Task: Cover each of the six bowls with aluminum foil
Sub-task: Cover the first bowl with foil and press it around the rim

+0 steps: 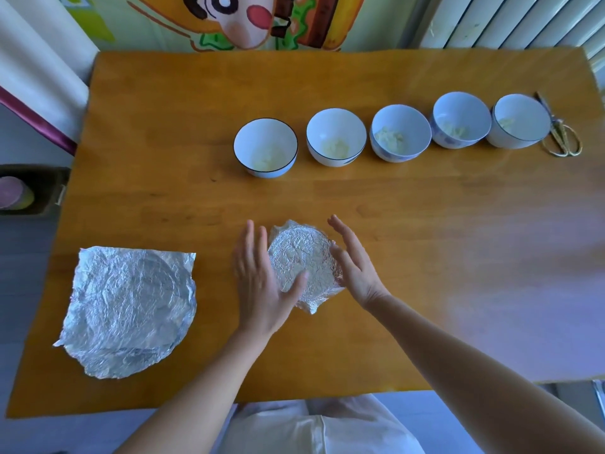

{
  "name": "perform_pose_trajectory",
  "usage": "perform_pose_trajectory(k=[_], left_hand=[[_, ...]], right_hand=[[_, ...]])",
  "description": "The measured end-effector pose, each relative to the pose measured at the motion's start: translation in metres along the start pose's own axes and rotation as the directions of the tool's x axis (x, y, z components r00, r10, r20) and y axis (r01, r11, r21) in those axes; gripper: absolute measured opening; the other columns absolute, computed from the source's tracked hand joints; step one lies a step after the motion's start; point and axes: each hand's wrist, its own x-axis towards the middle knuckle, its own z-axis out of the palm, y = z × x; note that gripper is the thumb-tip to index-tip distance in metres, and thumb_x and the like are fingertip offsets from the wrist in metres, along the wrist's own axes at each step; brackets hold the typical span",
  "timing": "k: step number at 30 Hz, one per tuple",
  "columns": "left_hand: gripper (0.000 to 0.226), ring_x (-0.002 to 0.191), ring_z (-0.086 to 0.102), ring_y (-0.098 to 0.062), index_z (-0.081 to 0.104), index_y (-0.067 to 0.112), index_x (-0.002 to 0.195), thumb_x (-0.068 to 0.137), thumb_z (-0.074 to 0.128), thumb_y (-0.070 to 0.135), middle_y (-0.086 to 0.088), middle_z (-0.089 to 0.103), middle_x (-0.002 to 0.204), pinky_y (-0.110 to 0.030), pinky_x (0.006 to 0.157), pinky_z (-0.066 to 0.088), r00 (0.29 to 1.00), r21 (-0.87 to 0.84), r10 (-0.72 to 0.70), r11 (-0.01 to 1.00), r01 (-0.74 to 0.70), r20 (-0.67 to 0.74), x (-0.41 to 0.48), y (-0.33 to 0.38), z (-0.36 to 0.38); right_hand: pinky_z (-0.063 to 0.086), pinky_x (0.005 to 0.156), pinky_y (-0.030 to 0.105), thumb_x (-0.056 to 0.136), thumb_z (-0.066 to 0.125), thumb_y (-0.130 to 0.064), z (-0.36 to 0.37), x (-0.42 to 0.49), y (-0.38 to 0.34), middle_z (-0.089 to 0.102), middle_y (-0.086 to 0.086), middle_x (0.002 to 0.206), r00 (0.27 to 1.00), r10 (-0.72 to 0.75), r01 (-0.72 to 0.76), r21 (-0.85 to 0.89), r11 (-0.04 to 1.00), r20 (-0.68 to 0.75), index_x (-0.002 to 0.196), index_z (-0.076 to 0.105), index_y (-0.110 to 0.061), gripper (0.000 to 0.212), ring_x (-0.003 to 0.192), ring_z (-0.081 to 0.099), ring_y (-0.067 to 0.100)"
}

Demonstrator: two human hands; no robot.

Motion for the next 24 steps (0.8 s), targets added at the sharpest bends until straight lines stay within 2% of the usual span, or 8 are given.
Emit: perform_pose_trajectory(k=[2,3,5,8,10,13,18,24], left_hand=[[0.106,0.154,0.001,-0.03,0.022,0.011,0.158,0.08,0.043,0.08,-0.014,0.005,0.167,-0.051,0.123,-0.001,0.977,0.198,0.185,0.959,-0.202,0.102,0.009,0.011,-0.001],[0.109,0.154,-0.001,-0.032,0.02,0.014,0.158,0.077,0.043,0.084,-0.015,0.002,0.167,-0.055,0.122,-0.002,0.962,0.281,0.209,0.926,-0.252,0.174,0.014,0.017,0.002],[0.116,0.153,-0.004,-0.037,0.016,0.02,0.16,0.072,0.04,0.091,-0.015,-0.002,0.167,-0.064,0.118,-0.001,0.943,0.398,0.16,0.876,-0.272,0.293,0.022,0.026,0.014],[0.119,0.153,-0.002,-0.039,0.012,0.023,0.16,0.068,0.035,0.094,-0.013,0.0,0.167,-0.072,0.114,0.004,0.925,0.478,0.063,0.842,-0.251,0.375,0.026,0.024,0.031],[0.116,0.153,0.004,-0.037,0.013,0.023,0.16,0.069,0.036,0.091,-0.011,0.006,0.167,-0.071,0.114,0.009,0.923,0.508,0.041,0.825,-0.247,0.383,0.025,0.018,0.036],[0.109,0.152,0.013,-0.035,0.016,0.025,0.159,0.072,0.038,0.086,-0.009,0.013,0.166,-0.065,0.112,0.021,0.929,0.514,0.059,0.819,-0.255,0.366,0.025,0.015,0.038],[0.104,0.149,0.022,-0.034,0.02,0.026,0.158,0.074,0.041,0.083,-0.007,0.02,0.165,-0.061,0.107,0.028,0.935,0.507,0.063,0.826,-0.246,0.35,0.025,0.016,0.037],[0.102,0.148,0.025,-0.035,0.021,0.026,0.158,0.075,0.04,0.083,-0.007,0.022,0.164,-0.062,0.106,0.028,0.934,0.508,0.071,0.823,-0.253,0.35,0.025,0.016,0.037]], right_hand=[[0.033,0.113,0.033,0.094,0.044,-0.03,-0.012,0.006,0.002,0.049,-0.008,0.142,0.995,-0.073,0.067,-0.102,0.993,-0.062,0.139,0.051,-0.02,0.046,0.133,0.041,0.005],[0.038,0.109,0.032,0.094,0.048,-0.02,-0.016,0.01,0.003,0.055,-0.006,0.136,0.992,-0.099,0.088,-0.135,0.987,-0.081,0.132,0.058,-0.016,0.04,0.126,0.048,0.005],[0.047,0.095,0.032,0.093,0.053,-0.007,-0.022,0.014,0.003,0.063,-0.004,0.122,0.993,-0.081,0.067,-0.159,0.985,-0.085,0.122,0.066,-0.014,0.032,0.109,0.058,0.005],[0.052,0.079,0.026,0.092,0.057,-0.004,-0.024,0.016,0.002,0.068,-0.002,0.109,0.997,-0.049,0.037,-0.184,0.982,-0.06,0.113,0.071,-0.013,0.027,0.09,0.062,0.003],[0.051,0.073,0.02,0.089,0.057,-0.001,-0.025,0.016,0.004,0.071,-0.001,0.103,0.999,-0.023,0.017,-0.161,0.987,-0.036,0.108,0.073,-0.012,0.027,0.08,0.064,0.004],[0.052,0.071,0.023,0.083,0.055,0.006,-0.028,0.017,0.008,0.074,-0.001,0.096,1.0,0.003,-0.006,-0.14,0.99,-0.018,0.103,0.074,-0.012,0.033,0.076,0.067,0.01],[0.049,0.07,0.018,0.082,0.065,0.003,-0.032,0.023,0.009,0.071,-0.01,0.082,0.999,0.043,-0.04,-0.117,0.992,0.022,0.097,0.074,-0.015,0.025,0.069,0.064,0.004],[0.045,0.067,0.014,0.082,0.066,-0.001,-0.041,0.025,0.009,0.069,-0.017,0.092,1.0,-0.014,0.018,-0.185,0.983,0.023,0.103,0.073,-0.02,0.029,0.074,0.06,0.003]])
